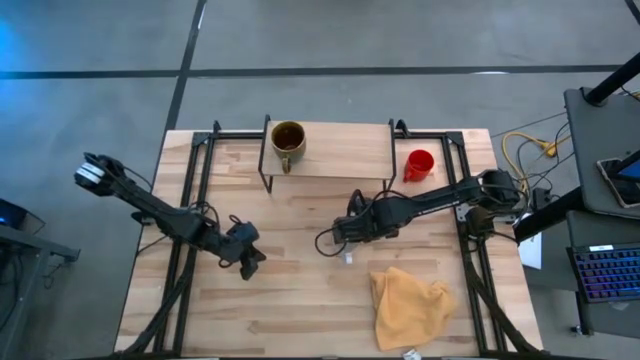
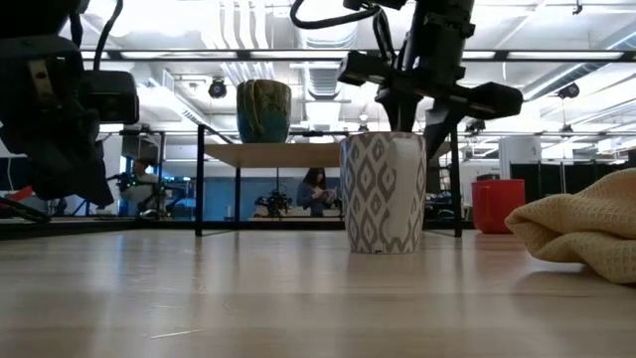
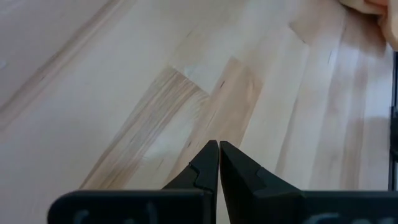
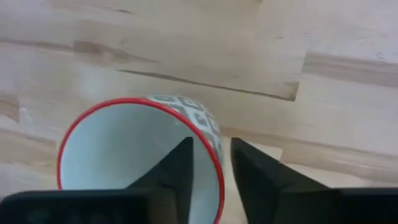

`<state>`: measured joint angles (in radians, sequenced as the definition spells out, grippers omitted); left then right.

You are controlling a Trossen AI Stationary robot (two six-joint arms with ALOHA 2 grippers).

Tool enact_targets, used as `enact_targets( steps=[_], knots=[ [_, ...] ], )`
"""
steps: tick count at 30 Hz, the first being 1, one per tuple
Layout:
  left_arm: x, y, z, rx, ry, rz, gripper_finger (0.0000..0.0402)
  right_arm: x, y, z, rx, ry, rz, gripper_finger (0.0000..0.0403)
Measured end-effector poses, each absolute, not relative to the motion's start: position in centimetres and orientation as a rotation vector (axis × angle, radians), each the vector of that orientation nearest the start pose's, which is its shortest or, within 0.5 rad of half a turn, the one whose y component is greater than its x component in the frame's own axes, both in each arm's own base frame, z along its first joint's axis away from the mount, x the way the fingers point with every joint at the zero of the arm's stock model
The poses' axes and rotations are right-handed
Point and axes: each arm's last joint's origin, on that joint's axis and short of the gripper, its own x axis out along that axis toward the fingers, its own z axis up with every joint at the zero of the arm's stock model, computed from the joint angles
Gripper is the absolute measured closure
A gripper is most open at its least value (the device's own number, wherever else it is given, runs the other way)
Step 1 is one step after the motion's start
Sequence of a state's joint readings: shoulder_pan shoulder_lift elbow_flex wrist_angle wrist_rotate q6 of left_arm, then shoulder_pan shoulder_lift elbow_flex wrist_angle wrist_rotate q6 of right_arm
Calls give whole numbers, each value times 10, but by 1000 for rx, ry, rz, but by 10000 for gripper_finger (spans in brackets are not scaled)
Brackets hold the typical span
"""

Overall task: Stack small to large cups/mugs on shelf
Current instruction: Put the white mug on the shelf

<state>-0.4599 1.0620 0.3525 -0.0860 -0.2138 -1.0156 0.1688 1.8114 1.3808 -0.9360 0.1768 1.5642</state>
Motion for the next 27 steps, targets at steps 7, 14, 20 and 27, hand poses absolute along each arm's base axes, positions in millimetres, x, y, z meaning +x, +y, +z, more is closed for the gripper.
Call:
enact_targets(
  steps=[7, 14, 20, 27],
  knots=[
    [164, -74, 153, -707, 770, 156, 402, 346, 55, 216, 1080, 1032, -1004, 353],
    [163, -74, 153, -709, 764, 153, 402, 346, 55, 214, 1065, 1048, -993, 347],
    [163, -74, 153, -709, 764, 154, 402, 346, 55, 214, 1049, 1051, -994, 375],
    [163, -74, 153, -709, 763, 155, 402, 347, 54, 219, 1050, 1091, -964, 387]
  ],
)
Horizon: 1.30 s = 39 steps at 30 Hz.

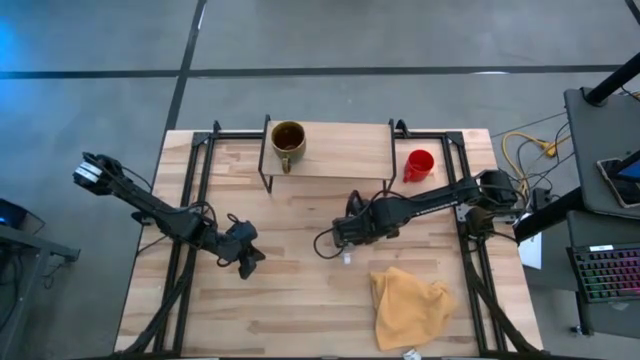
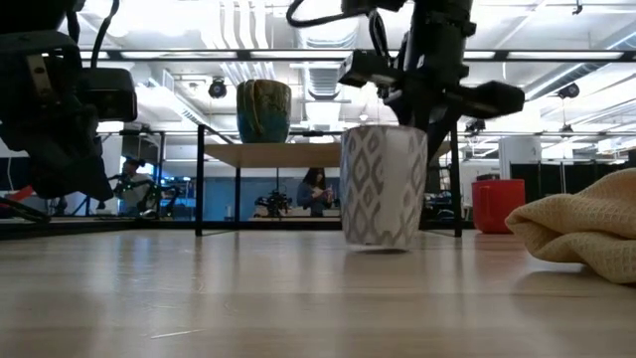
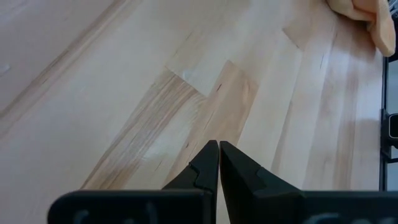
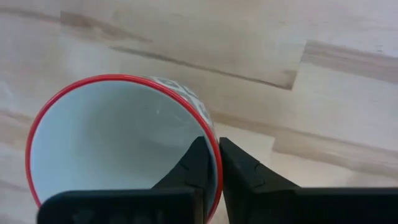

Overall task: Stack small to large cups/mugs on shelf
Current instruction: Put the white mug on the shelf

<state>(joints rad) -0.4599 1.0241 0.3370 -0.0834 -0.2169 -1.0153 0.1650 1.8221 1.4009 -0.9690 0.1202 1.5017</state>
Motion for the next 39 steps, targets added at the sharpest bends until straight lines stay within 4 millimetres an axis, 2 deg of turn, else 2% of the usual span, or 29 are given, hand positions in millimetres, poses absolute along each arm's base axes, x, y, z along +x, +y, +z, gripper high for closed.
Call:
enact_targets(
  steps=[3, 6, 12, 24, 30, 34, 36, 39],
  knots=[
    [163, -74, 153, -709, 763, 155, 402, 347, 53, 235, 1006, 1134, -955, 387],
    [163, -74, 153, -709, 763, 156, 402, 345, 49, 260, 935, 1148, -972, 388],
    [163, -74, 153, -708, 762, 157, 402, 342, 29, 310, 822, 1084, -1032, 388],
    [166, -74, 156, -721, 709, 156, 402, 356, -24, 368, 769, 960, -991, 389],
    [167, -74, 158, -721, 681, 168, 402, 365, -49, 377, 728, 962, -1012, 390],
    [168, -75, 159, -729, 669, 163, 402, 375, -74, 380, 711, 943, -1012, 390],
    [170, -75, 161, -736, 657, 156, 402, 380, -88, 375, 709, 944, -1015, 390],
    [170, -75, 162, -746, 652, 156, 402, 375, -106, 367, 743, 1009, -1036, 390]
  ],
)
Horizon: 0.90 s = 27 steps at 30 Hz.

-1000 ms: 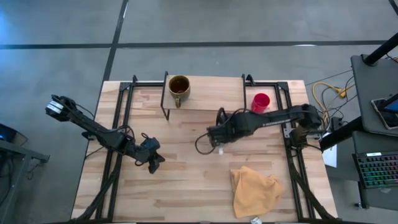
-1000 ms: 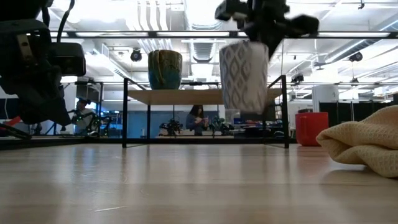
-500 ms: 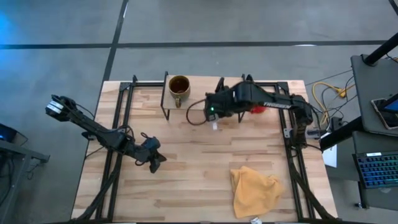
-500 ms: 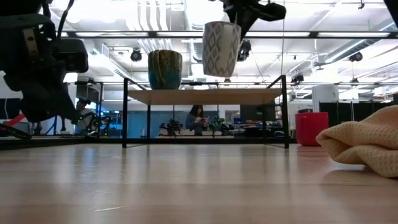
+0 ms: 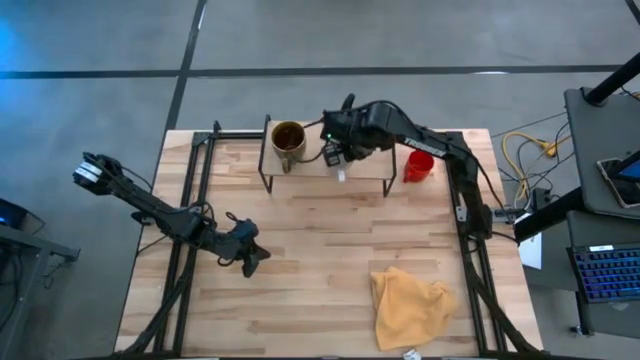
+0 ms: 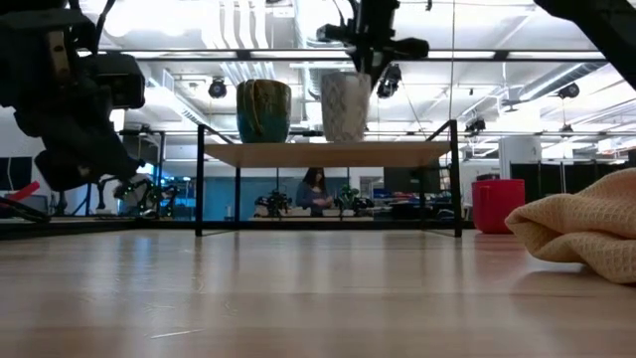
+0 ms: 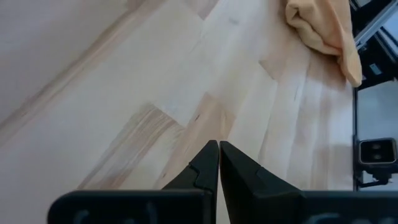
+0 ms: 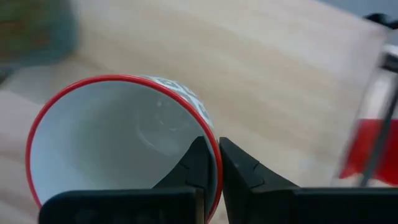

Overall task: Stack small to large cups/mugs on shelf
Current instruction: Put the white mug on the shelf

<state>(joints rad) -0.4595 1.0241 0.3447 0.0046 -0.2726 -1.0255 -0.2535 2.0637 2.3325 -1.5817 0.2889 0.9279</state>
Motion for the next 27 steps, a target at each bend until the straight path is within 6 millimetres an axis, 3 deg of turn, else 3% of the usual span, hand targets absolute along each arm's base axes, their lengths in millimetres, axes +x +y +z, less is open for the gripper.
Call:
enact_targets(
  steps=[3, 12, 27],
  knots=[
    [171, -76, 163, -772, 635, 153, 402, 372, -121, 369, 752, 989, -1036, 390],
    [172, -76, 164, -778, 619, 152, 402, 368, -139, 378, 767, 922, -1019, 390],
    [172, -76, 165, -823, 602, 177, 402, 381, -156, 359, 750, 955, -982, 389]
  ],
)
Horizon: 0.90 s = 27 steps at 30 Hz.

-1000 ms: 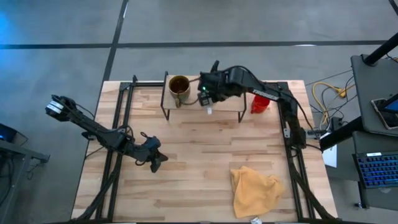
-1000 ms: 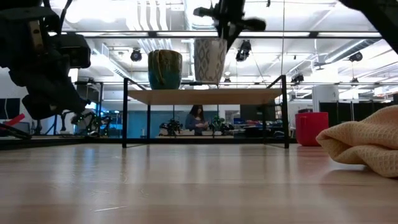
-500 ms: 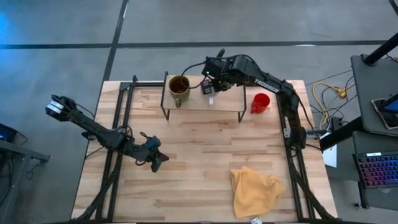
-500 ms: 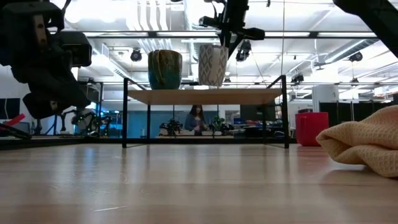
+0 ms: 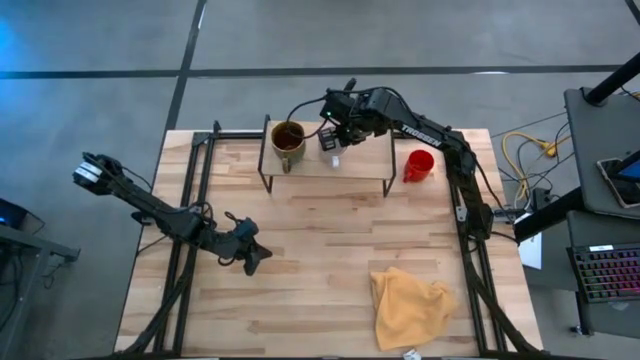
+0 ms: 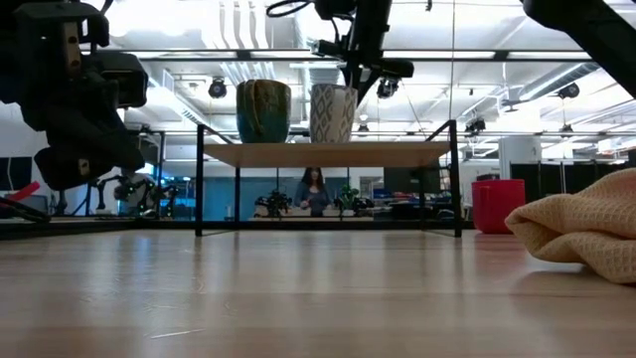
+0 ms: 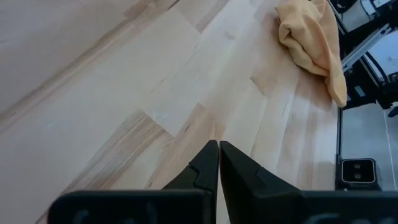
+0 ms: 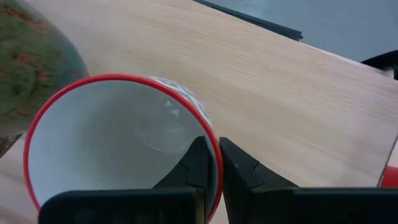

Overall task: Stack small to large cups/mugs on shelf
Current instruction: Put the white mug on the shelf

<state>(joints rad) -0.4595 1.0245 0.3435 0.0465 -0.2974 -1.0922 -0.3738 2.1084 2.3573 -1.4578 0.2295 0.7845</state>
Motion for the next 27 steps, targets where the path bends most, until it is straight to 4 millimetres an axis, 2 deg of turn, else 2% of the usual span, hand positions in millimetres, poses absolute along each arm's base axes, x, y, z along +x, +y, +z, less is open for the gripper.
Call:
enact_targets(
  steps=[16, 27],
  knots=[
    [172, -75, 164, -823, 600, 187, 402, 377, -158, 360, 737, 976, -981, 355],
    [172, -75, 164, -817, 587, 203, 402, 373, -156, 372, 720, 929, -963, 317]
  ],
)
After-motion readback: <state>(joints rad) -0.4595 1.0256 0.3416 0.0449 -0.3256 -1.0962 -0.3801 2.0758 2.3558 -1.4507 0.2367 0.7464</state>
